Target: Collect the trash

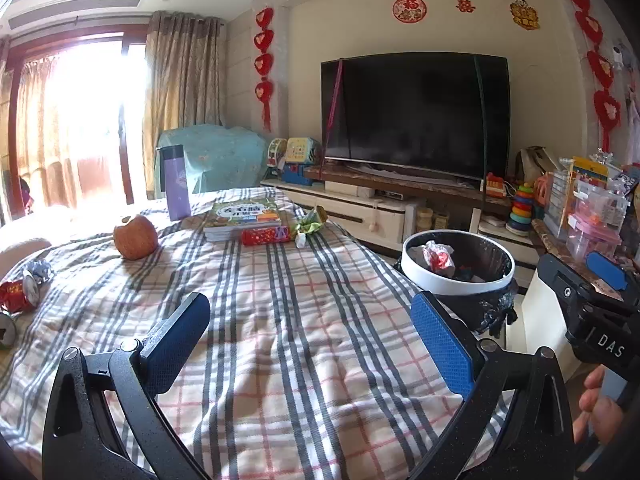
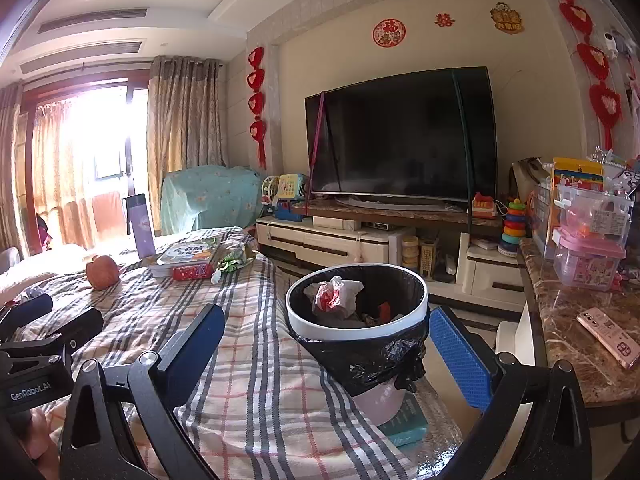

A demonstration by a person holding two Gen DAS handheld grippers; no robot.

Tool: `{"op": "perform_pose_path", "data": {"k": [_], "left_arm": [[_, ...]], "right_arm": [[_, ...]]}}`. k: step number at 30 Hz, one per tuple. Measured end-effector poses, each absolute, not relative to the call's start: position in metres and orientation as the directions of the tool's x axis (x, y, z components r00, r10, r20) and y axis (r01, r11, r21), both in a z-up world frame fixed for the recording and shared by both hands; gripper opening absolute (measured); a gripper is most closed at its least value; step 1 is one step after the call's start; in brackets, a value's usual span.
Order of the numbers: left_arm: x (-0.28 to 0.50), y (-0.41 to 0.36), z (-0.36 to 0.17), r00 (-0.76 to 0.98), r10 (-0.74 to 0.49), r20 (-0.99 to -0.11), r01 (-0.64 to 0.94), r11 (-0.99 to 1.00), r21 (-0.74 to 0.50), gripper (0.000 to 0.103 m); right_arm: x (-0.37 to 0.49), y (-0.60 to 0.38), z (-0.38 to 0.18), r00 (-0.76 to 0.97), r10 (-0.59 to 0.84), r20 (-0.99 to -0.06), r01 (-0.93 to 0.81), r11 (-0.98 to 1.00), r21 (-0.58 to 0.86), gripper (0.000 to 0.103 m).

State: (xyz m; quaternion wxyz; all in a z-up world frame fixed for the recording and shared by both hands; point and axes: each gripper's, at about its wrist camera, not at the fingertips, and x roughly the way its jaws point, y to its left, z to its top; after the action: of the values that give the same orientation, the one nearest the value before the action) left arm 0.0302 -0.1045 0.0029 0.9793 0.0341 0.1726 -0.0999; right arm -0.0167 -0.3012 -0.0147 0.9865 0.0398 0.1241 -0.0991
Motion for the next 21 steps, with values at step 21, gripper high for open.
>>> {"op": "perform_pose_path", "data": {"k": [21], "left_arm": [[0.0259, -0.1047, 0.0061, 0.922, -0.187, -0.339, 0.209, 0.977, 0.029, 0.103]], "right_arm": [[-0.0193, -0.2982, -0.0139, 0.954, -0.173, -0.245, 0.191, 0.98, 0.05, 0.103]]}}
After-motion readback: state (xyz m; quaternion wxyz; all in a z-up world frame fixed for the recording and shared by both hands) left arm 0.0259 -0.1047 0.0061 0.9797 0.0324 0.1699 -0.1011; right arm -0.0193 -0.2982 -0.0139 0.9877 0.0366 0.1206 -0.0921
